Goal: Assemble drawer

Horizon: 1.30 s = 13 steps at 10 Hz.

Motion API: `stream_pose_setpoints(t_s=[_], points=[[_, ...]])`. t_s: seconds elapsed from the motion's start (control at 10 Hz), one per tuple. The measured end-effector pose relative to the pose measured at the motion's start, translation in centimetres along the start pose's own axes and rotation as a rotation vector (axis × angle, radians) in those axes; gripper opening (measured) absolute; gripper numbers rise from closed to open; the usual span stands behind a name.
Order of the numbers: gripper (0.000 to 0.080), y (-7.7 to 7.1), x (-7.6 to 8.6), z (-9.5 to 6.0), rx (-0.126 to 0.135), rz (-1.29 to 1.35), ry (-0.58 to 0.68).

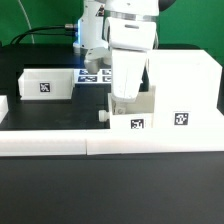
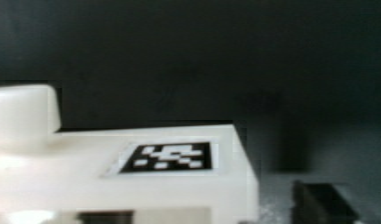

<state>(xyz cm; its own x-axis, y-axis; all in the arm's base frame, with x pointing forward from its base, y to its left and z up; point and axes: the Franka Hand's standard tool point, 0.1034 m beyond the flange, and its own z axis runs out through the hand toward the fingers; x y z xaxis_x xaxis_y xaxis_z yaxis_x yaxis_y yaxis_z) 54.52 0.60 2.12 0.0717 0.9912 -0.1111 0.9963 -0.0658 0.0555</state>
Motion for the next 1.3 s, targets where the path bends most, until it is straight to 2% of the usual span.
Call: stream_pose_setpoints(t_s=[0.1, 0.4, 0.6, 0.9, 1.2, 1.3], points=[[0.0632, 0.1, -0.2, -0.8, 0.011, 0.002, -0.009], [0.0647, 0.6, -1.2, -3.9, 0.038, 0.011, -0.036], [0.0648, 0.9, -2.6, -5.1, 0.033, -0.006, -0.044], [0.0648, 0.8, -6.5, -4.7, 0.039, -0.082, -0.044], [0.0648, 0.6, -7.2, -4.4, 0.045, -0.09, -0.042], [0.0648, 0.3, -7.7, -3.3, 0.063, -0.168, -0.021]])
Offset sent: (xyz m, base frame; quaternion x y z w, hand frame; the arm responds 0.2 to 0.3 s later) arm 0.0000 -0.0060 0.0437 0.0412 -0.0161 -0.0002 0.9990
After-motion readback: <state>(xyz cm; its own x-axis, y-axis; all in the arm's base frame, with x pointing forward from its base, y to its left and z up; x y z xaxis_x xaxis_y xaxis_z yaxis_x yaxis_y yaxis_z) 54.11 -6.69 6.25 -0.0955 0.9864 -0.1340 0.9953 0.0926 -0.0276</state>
